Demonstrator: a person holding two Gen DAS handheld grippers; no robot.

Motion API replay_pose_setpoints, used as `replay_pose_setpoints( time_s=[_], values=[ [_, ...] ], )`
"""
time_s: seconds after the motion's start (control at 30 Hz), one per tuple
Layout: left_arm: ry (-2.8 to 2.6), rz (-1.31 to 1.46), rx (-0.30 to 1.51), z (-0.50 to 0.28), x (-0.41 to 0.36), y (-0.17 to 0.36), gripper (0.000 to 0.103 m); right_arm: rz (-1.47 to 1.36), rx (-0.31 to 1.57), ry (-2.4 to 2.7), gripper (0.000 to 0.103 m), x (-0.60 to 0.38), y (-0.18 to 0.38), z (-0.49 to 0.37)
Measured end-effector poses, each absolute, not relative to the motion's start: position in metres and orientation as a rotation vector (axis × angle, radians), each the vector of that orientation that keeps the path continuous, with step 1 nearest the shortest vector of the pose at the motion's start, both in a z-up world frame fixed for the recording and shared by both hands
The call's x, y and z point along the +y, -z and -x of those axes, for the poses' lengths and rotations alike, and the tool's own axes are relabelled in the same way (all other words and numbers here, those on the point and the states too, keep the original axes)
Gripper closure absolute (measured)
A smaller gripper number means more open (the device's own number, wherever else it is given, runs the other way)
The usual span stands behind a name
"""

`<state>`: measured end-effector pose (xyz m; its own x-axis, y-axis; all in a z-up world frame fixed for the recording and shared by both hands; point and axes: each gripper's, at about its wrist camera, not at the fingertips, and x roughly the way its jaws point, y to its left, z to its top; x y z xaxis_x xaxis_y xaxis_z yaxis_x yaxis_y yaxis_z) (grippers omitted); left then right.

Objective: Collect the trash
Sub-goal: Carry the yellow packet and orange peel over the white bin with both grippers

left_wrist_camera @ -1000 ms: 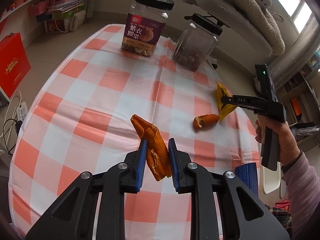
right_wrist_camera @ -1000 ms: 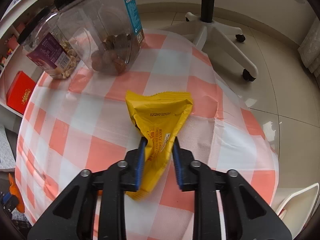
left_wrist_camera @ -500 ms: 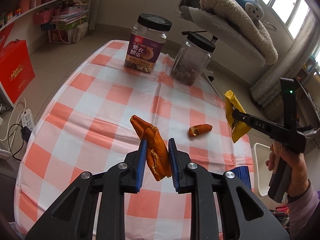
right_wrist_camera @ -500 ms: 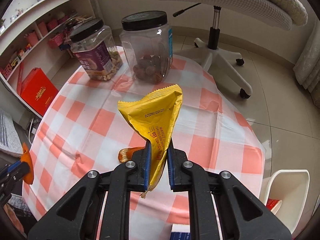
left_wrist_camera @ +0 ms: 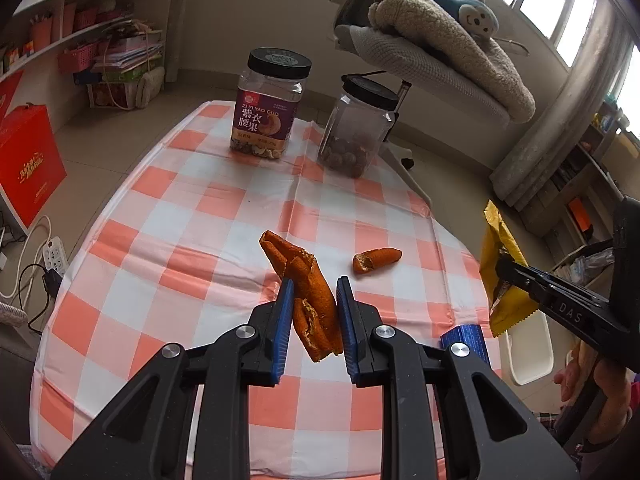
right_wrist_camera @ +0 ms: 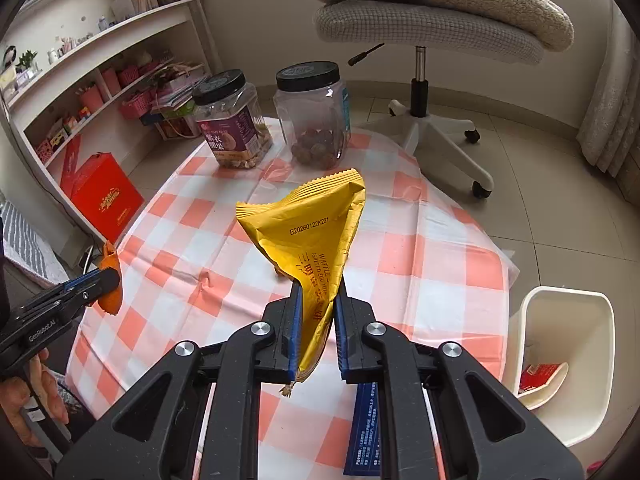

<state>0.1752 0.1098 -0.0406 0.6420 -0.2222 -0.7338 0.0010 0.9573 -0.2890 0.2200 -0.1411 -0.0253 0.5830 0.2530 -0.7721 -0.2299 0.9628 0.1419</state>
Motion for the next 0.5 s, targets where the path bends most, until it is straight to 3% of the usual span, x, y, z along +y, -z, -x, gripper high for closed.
replay_pose_setpoints(
  time_s=[0.5],
  values=[
    [0.17, 0.224, 0.848, -0.172, 0.062, 0.04, 0.08, -0.08, 0.809, -0.212, 0.09, -0.198, 0.023, -0.189]
  ],
)
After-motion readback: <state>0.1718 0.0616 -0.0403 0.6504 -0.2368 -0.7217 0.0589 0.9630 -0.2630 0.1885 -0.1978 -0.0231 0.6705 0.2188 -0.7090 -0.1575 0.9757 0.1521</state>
